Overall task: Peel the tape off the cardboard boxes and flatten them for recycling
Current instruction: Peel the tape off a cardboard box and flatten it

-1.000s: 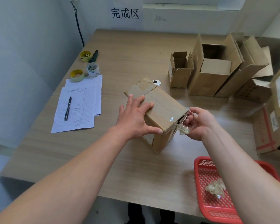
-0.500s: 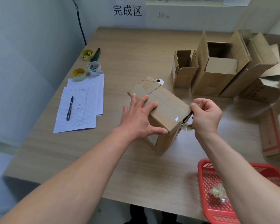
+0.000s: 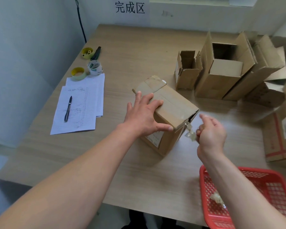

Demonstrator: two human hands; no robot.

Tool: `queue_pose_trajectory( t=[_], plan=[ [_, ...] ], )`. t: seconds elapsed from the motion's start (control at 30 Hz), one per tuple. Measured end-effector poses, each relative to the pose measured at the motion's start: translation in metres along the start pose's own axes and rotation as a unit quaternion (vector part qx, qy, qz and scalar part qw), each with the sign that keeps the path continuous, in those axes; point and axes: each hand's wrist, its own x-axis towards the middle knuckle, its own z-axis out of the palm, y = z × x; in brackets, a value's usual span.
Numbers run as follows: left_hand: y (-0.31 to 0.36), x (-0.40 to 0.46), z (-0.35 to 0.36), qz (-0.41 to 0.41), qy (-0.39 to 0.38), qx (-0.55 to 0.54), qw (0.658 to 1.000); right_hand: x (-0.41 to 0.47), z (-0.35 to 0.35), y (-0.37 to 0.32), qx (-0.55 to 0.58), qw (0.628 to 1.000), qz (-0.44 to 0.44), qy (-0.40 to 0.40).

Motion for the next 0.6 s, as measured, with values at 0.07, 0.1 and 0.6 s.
queue_pose_trajectory(
  t=[0.07,0.1,0.6],
  plan=[
    [0.002,0.005,-0.001,0.002,0.0,0.005,1.0,-0.007,-0.001,0.01,-0.015,0.999,-0.003,-0.029],
    [0.003,0.006,-0.001,0.002,0.001,0.009,1.0,-0.011,0.001,0.011,-0.018,0.999,-0.004,-0.042],
    [0.001,0.007,-0.006,0.001,-0.013,0.012,1.0,-0.039,-0.008,0.043,-0.145,0.978,-0.127,-0.083]
  ],
)
